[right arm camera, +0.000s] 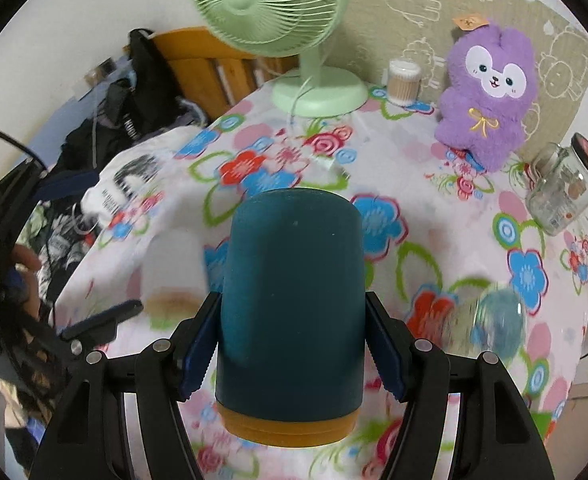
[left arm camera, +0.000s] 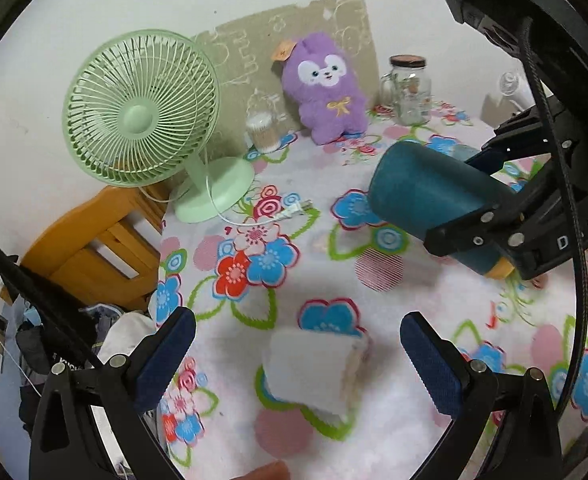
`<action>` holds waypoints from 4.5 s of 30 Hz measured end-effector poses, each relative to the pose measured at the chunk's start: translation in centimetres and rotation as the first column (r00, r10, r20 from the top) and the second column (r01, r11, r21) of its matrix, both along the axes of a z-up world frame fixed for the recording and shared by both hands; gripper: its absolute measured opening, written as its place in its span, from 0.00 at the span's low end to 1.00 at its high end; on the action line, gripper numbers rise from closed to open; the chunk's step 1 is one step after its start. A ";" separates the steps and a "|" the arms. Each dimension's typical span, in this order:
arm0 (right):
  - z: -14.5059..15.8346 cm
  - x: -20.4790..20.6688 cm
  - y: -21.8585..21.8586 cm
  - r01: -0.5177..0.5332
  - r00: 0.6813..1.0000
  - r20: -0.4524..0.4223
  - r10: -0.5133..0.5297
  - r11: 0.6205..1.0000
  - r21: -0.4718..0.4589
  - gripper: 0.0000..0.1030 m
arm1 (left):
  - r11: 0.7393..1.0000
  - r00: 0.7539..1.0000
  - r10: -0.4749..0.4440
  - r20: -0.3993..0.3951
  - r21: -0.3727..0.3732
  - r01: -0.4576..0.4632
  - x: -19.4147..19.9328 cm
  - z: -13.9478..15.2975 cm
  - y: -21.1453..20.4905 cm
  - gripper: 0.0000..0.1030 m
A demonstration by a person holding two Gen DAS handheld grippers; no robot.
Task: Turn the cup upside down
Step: 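Lift the teal cup with the right gripper and carry it toward the left tool, then close the left gripper on the teal cup while the right gripper releases it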
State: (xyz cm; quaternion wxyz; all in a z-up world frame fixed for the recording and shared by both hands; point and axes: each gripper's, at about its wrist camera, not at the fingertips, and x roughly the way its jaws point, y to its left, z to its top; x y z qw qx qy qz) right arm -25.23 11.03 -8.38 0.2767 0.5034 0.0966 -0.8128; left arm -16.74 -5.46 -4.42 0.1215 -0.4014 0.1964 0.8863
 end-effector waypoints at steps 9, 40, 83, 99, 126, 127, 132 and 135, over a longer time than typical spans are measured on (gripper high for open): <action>-1.3 8.2 2.5 -0.049 0.997 0.056 0.048 0.999 0.022 0.68 | 0.989 0.999 -0.013 0.031 0.150 0.009 7.1 -1.5 -0.5 1.00; -9.4 15.5 3.9 0.042 0.976 0.208 -0.058 0.996 0.083 0.69 | 0.974 0.996 0.015 0.087 0.223 -0.034 13.7 -5.7 0.3 1.00; -4.7 21.8 19.2 0.148 0.987 0.069 -0.145 0.988 -0.039 0.73 | 0.845 0.919 0.211 0.333 0.411 -0.343 12.9 -4.4 9.3 1.00; -7.3 22.2 21.8 0.145 0.987 0.084 -0.136 0.982 -0.124 0.73 | 0.825 0.845 0.291 0.449 0.330 -0.459 10.0 -7.6 12.5 1.00; -9.7 23.3 23.2 0.165 0.982 0.131 -0.140 0.963 -0.212 0.74 | 0.784 0.725 0.326 0.607 0.256 -0.566 8.1 -10.5 13.1 0.76; -9.7 23.4 23.2 0.165 0.982 0.131 -0.139 0.963 -0.214 0.74 | 0.783 0.727 0.328 0.604 0.257 -0.567 8.0 -10.5 13.1 0.75; -9.7 23.6 23.2 0.162 0.982 0.129 -0.137 0.962 -0.218 0.74 | 0.782 0.744 0.318 0.588 0.281 -0.557 7.6 -10.2 12.6 0.74; -9.6 23.9 23.3 0.161 0.983 0.126 -0.135 0.962 -0.221 0.74 | 0.786 0.775 0.306 0.552 0.313 -0.533 7.8 -9.6 12.6 0.73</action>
